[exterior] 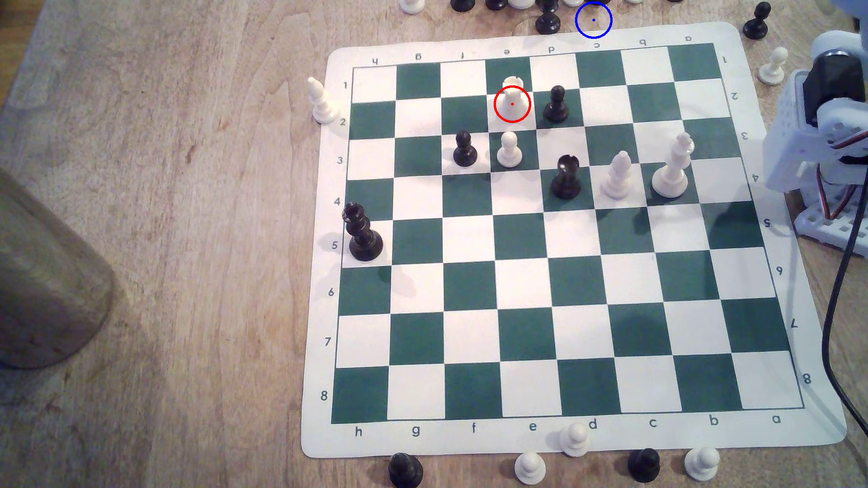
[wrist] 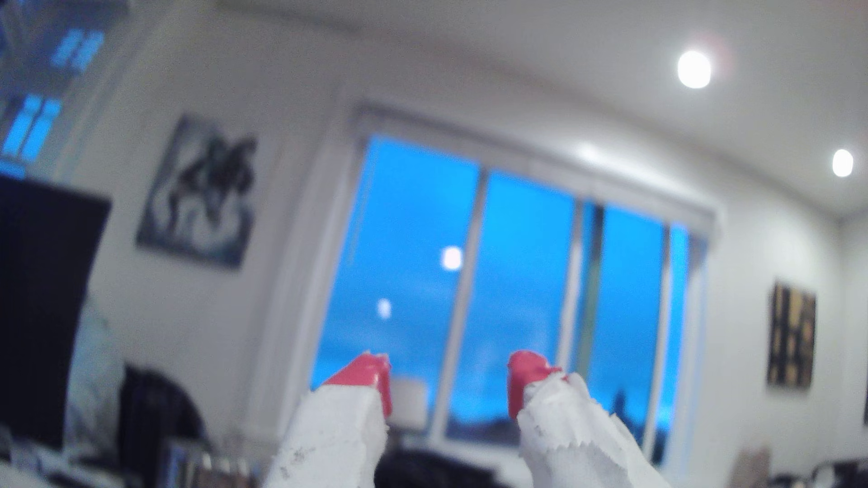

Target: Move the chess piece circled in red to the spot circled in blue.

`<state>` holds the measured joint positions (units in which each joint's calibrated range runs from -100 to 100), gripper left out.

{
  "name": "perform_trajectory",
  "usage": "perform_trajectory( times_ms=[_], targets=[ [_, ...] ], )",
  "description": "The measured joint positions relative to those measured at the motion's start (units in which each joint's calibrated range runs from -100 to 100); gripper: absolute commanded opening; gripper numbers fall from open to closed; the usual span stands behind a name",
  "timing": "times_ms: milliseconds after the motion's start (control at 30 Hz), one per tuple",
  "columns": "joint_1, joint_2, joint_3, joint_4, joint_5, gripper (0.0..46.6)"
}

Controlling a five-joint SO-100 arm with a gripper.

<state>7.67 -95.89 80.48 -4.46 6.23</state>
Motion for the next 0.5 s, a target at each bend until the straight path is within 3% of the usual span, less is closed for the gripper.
perform_trajectory(
  times_ms=[100,200,267,367,500],
  targets=[
    [1.62,0.0,-2.62,14.98,-0.34,13.7],
    [2.21,-0.25,-5.24,28.21,-0.34,7.3],
    [2.06,0.67,-5.69,33.78,-0.34,5.5],
    [1.99,4.02,-6.15,42.39,-0.54,5.8],
    [2.8,12.65,-8.95,45.74,-3.47,8.1]
  ],
)
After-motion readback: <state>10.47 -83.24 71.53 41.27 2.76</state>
